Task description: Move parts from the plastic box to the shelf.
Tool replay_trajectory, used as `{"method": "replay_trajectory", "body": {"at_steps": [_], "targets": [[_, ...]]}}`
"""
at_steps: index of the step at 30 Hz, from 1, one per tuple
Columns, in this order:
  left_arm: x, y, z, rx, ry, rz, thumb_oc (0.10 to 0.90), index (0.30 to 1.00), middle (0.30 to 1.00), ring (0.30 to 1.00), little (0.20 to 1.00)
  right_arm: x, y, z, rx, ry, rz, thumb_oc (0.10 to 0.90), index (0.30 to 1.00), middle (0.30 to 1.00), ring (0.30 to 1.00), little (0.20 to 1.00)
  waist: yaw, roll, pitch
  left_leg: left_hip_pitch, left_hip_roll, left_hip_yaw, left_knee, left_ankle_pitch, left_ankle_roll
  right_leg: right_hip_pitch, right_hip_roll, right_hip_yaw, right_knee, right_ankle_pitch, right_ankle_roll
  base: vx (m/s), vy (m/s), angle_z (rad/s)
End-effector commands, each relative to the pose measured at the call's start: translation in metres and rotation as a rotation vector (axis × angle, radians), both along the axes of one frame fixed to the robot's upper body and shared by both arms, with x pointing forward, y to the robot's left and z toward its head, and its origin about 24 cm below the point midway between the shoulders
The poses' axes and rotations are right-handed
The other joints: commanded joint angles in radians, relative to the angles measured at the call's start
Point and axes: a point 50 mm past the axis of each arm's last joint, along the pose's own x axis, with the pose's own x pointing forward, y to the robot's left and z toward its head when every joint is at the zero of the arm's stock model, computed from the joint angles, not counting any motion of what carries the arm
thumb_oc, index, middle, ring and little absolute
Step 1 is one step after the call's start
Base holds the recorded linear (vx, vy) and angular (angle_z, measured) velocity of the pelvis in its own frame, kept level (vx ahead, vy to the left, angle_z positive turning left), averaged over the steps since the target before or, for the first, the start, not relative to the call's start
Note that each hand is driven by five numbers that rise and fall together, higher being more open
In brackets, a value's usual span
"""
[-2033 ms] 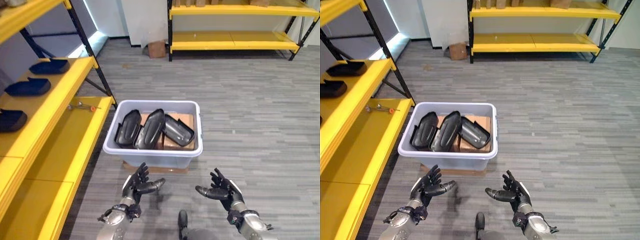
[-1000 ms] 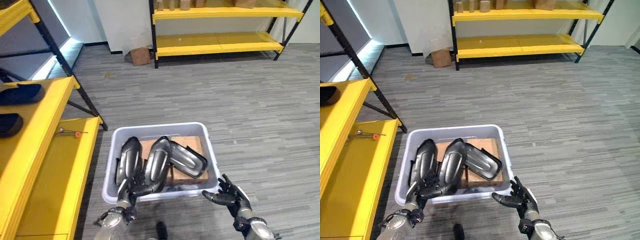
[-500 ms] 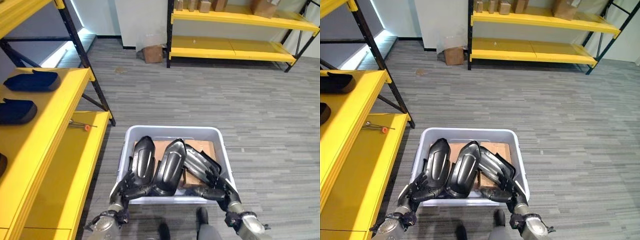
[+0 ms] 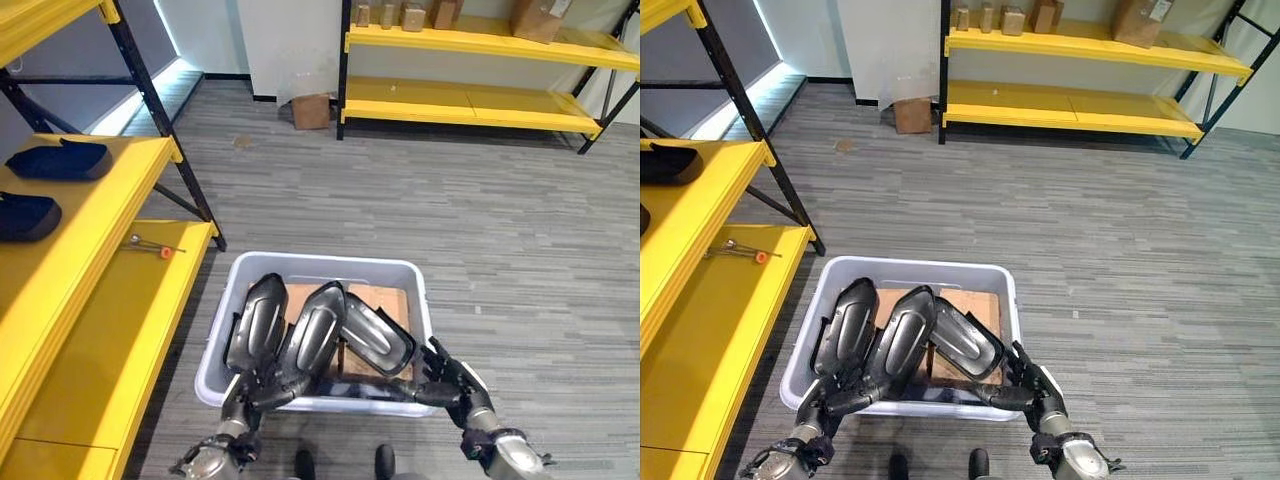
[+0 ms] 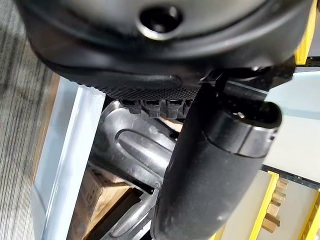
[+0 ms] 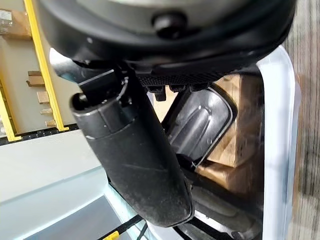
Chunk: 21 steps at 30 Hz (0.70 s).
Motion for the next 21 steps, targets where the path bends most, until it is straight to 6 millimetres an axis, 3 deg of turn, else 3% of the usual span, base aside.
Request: {"method": "replay_trajectory", "body": {"at_steps": [1, 7, 11, 12, 14, 15, 16, 17, 19, 21], "targets": [[0.036, 0.005, 0.037, 0.004, -0.236, -0.004, 0.9, 1.0, 1.0, 1.0, 1.0, 0.045, 0.001, 0.066, -0.122, -0.376, 0.076, 0.9, 1.0, 1.0, 1.0, 1.0, 0.002, -0.004, -0.017, 0.05, 0.138, 0.026, 0.001, 0.011, -0.091, 0.014, -0.061, -0.017, 0.02, -0.009, 0.047, 0.02, -0.012, 0.05], [0.039, 0.003, 0.04, -0.006, -0.254, -0.018, 0.9, 1.0, 1.0, 1.0, 1.0, 0.069, -0.005, 0.091, -0.365, -0.512, 0.107, 0.9, 1.0, 1.0, 1.0, 1.0, 0.01, 0.004, -0.007, 0.043, 0.137, 0.029, 0.001, 0.009, -0.091, 0.007, -0.066, -0.017, 0.019, -0.008, 0.051, 0.0, -0.001, 0.01], [0.044, 0.0, 0.044, -0.016, -0.277, -0.04, 0.9, 1.0, 1.0, 1.0, 1.0, 0.087, -0.008, 0.112, -0.564, -0.598, 0.166, 0.9, 1.0, 1.0, 1.0, 1.0, 0.021, 0.013, 0.021, 0.017, 0.134, 0.024, 0.001, 0.016, -0.093, -0.018, -0.074, -0.018, 0.022, -0.003, 0.053, -0.04, 0.0, 0.01], [0.047, -0.002, 0.047, -0.017, -0.29, -0.058, 0.9, 1.0, 1.0, 1.0, 1.0, 0.096, -0.011, 0.126, -0.692, -0.646, 0.21, 0.9, 1.0, 1.0, 1.0, 1.0, 0.024, 0.02, 0.038, 0.001, 0.132, 0.024, 0.001, 0.021, -0.095, -0.035, -0.078, -0.018, 0.025, 0.0, 0.055, -0.09, 0.009, 0.01], [0.047, -0.002, 0.049, -0.016, -0.296, -0.064, 0.9, 1.0, 1.0, 1.0, 1.0, 0.099, -0.013, 0.131, -0.742, -0.663, 0.221, 0.9, 1.0, 1.0, 1.0, 1.0, 0.025, 0.022, 0.044, -0.007, 0.132, 0.024, 0.001, 0.024, -0.095, -0.043, -0.079, -0.017, 0.027, 0.002, 0.055, -0.07, 0.008, 0.04], [0.05, -0.003, 0.052, -0.01, -0.311, -0.086, 0.9, 1.0, 1.0, 1.0, 1.0, 0.107, -0.016, 0.146, -0.895, -0.709, 0.265, 0.9, 1.0, 1.0, 1.0, 1.0, 0.029, 0.028, 0.064, -0.026, 0.129, 0.023, 0.001, 0.029, -0.096, -0.062, -0.083, -0.014, 0.027, 0.007, 0.057, -0.06, 0.008, 0.06], [0.05, -0.003, 0.052, -0.01, -0.312, -0.086, 0.9, 1.0, 1.0, 1.0, 1.0, 0.108, -0.016, 0.146, -0.896, -0.71, 0.266, 0.9, 1.0, 1.0, 1.0, 1.0, 0.028, 0.029, 0.064, -0.027, 0.129, 0.023, 0.001, 0.029, -0.096, -0.064, -0.083, -0.014, 0.027, 0.007, 0.056, -0.13, 0.021, 0.02], [0.053, -0.004, 0.055, -0.01, -0.325, -0.098, 0.9, 1.0, 1.0, 1.0, 1.0, 0.117, -0.018, 0.159, -1.057, -0.742, 0.308, 0.9, 1.0, 1.0, 1.0, 1.0, 0.033, 0.035, 0.083, -0.047, 0.126, 0.025, 0.001, 0.035, -0.097, -0.088, -0.086, -0.01, 0.029, 0.013, 0.058, -0.07, 0.013, -0.02], [0.055, -0.005, 0.057, -0.01, -0.329, -0.101, 0.9, 1.0, 1.0, 1.0, 1.0, 0.125, -0.017, 0.164, -1.138, -0.744, 0.328, 0.9, 1.0, 1.0, 1.0, 1.0, 0.033, 0.039, 0.09, -0.055, 0.127, 0.029, 0.001, 0.038, -0.098, -0.101, -0.087, -0.008, 0.032, 0.014, 0.058, -0.09, 0.011, -0.02], [0.063, -0.01, 0.063, -0.013, -0.355, -0.105, 0.9, 1.0, 1.0, 1.0, 1.0, 0.141, -0.009, 0.181, -1.474, -0.795, 0.438, 0.9, 1.0, 1.0, 1.0, 1.0, 0.036, 0.052, 0.124, -0.082, 0.129, 0.04, 0.001, 0.045, -0.101, -0.138, -0.087, 0.002, 0.036, 0.022, 0.057, -0.11, 0.004, -0.11]]}}
